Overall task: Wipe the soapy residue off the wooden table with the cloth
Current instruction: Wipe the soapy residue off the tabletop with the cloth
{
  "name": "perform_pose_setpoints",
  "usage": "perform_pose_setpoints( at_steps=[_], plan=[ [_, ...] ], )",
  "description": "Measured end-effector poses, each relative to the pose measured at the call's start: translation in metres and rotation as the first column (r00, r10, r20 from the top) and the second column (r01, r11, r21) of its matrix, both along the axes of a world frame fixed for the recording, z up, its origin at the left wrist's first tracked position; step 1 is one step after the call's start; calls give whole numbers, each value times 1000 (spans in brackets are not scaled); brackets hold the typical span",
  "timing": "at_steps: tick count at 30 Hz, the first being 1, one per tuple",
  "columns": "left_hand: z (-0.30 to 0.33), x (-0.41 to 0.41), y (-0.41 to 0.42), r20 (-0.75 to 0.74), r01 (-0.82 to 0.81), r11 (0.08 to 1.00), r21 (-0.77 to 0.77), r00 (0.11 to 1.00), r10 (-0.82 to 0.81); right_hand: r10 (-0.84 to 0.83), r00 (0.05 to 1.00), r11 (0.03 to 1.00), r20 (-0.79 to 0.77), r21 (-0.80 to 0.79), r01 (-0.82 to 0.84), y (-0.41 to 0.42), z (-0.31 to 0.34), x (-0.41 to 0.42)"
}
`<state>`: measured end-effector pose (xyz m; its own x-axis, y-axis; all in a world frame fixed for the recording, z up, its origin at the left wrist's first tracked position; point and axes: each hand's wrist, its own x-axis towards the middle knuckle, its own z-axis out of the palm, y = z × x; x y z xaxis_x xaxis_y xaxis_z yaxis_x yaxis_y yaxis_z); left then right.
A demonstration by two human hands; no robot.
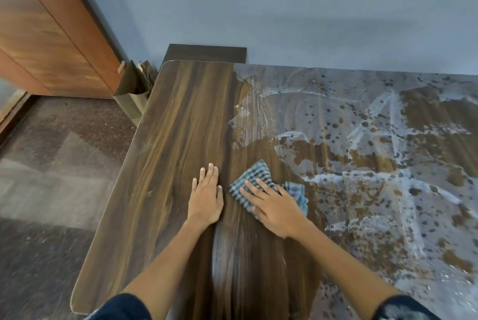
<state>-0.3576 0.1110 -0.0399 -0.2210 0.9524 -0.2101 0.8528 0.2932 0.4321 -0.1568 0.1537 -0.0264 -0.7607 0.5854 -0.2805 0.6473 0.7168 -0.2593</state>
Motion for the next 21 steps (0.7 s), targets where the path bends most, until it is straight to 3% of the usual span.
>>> perform_pose_setpoints(
  at_steps=[4,9,13,17,21],
  plan=[
    [-2,1,17,-7,-2,1000,-1,1000,2,-139,989,990,43,17,139,35,-1,18],
    [-2,-1,36,-19,5,1000,8,1000,-5,-300,949,954,94,10,300,97,-3,-41],
    [-4,-5,46,-24,3,1000,26,1000,-2,-145,983,989,113,38,142,90,-1,-71],
    [-8,-9,52,-12,-2,999,39,1000,2,25,998,999,49,43,-27,54,-5,-32],
    [-10,-13,58,-38,13,1000,28,999,-12,17,999,999,45,37,-18,65,-7,-1]
  ],
)
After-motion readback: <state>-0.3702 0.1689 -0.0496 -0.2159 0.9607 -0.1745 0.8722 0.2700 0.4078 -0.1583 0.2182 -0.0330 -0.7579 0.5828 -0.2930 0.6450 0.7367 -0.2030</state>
